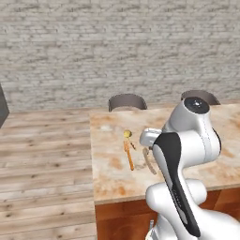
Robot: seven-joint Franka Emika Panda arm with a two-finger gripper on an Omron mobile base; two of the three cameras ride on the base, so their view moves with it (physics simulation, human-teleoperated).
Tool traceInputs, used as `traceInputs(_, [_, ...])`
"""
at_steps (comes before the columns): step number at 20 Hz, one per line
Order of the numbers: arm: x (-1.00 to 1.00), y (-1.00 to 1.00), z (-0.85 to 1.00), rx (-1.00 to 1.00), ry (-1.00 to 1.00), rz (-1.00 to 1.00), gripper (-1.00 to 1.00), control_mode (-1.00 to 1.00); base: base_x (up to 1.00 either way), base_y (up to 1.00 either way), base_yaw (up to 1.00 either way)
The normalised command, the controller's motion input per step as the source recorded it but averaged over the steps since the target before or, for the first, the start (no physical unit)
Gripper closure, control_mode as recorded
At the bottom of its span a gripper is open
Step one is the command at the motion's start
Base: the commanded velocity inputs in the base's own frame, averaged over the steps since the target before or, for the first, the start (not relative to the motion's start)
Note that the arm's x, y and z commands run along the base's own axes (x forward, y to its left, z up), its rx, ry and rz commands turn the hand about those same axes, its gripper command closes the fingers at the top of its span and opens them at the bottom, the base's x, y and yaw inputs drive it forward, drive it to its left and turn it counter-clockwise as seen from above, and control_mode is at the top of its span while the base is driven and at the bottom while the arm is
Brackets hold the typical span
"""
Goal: Organize the utensils by type. Pick up the wooden spoons from the counter and place them in the open cabinet. Then pick up the metallic utensils from the counter and place them in the open drawer.
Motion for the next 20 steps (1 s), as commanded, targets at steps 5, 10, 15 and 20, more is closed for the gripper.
traceInputs(5, [0.00,0.00,0.00,0.00,0.00,0.00,-1.00,1.00,0.07,0.00,0.00])
traceInputs(10, [0.00,0.00,0.00,0.00,0.00,0.00,-1.00,1.00,0.00,0.00,0.00])
traceInputs(15, [0.00,0.00,0.00,0.00,0.00,0.00,-1.00,1.00,0.00,-0.01,0.00])
traceInputs(20, [0.00,0.00,0.00,0.00,0.00,0.00,-1.00,1.00,0.07,-0.11,0.00])
